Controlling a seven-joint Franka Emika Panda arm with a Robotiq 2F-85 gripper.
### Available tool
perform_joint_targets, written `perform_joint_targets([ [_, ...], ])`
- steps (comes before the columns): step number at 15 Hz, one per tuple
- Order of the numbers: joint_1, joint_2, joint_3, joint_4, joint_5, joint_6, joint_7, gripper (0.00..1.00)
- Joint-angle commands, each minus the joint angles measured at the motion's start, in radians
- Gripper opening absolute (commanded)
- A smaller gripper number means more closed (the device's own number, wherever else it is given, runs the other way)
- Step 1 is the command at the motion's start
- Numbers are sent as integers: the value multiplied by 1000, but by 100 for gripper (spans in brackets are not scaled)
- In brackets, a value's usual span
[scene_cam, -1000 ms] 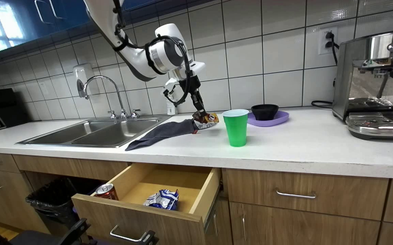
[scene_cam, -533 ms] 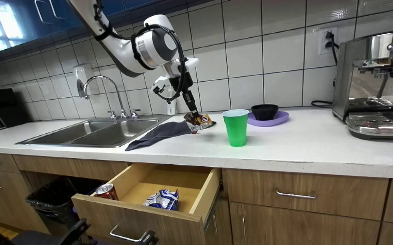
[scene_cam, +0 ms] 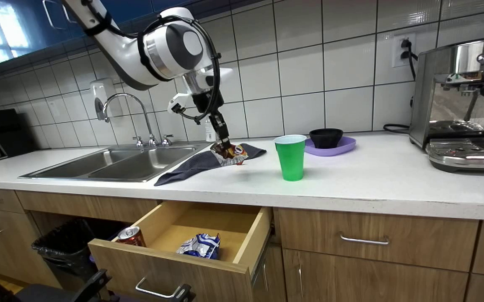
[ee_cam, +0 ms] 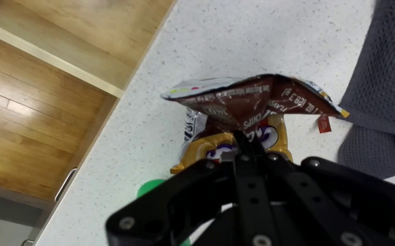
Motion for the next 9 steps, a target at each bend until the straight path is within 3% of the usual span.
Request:
perform_joint_targets([
  [1,-53,-101,42,-94,-51,-19,-68,0],
  [9,-122,-165,77,-203,-124,-38,-140,0],
])
